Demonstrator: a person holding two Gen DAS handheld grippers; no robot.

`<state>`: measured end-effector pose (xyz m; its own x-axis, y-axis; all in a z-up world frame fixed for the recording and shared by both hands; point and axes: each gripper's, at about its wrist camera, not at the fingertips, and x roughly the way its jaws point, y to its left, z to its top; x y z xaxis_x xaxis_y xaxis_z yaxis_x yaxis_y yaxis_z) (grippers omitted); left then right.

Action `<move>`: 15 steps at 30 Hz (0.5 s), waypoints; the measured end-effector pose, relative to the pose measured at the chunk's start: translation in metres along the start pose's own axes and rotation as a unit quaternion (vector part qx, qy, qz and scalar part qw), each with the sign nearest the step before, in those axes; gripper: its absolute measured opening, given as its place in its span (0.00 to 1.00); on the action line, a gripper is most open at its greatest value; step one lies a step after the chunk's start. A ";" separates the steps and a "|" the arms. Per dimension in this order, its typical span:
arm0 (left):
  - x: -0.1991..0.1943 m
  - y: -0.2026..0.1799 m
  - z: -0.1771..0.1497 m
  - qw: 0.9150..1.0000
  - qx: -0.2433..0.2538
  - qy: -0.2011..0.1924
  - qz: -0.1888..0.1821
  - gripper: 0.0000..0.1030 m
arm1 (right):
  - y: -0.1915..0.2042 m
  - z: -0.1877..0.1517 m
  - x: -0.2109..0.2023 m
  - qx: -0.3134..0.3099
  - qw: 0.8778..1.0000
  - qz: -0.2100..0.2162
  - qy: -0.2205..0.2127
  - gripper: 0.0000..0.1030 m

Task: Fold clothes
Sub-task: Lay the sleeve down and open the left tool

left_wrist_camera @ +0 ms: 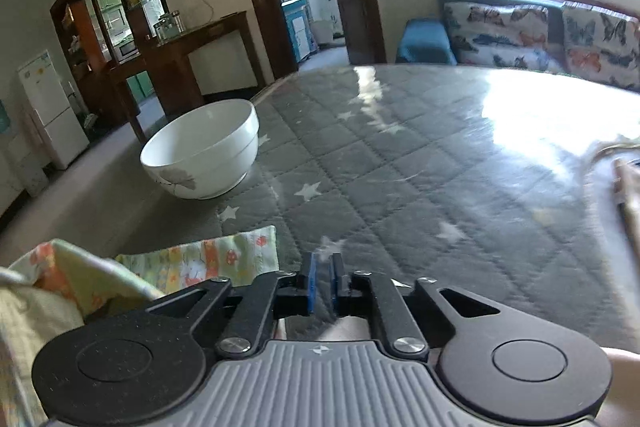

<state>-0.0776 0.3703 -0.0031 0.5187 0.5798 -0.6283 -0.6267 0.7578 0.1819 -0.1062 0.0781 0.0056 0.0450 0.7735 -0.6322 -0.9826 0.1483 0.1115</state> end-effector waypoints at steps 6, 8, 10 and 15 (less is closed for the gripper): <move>-0.046 -0.031 -0.017 0.997 0.000 -0.009 -0.075 0.28 | -0.036 -0.031 -0.047 0.040 0.995 -0.088 0.014 0.31; -0.063 -0.046 -0.023 0.995 0.006 -0.017 -0.103 0.29 | -0.045 -0.041 -0.056 0.055 0.992 -0.110 0.018 0.31; -0.079 -0.063 -0.029 0.991 0.020 -0.023 -0.131 0.32 | -0.049 -0.049 -0.062 0.063 0.990 -0.126 0.025 0.34; -0.116 -0.111 -0.049 0.978 0.080 -0.041 -0.186 0.39 | -0.044 -0.066 -0.062 0.057 0.989 -0.130 0.037 0.46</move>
<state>-0.0965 0.2046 0.0123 0.7433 0.2714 -0.6114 -0.2890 0.9546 0.0724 -0.0777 -0.0172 -0.0109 0.2770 0.6539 -0.7041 -0.9127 0.4082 0.0200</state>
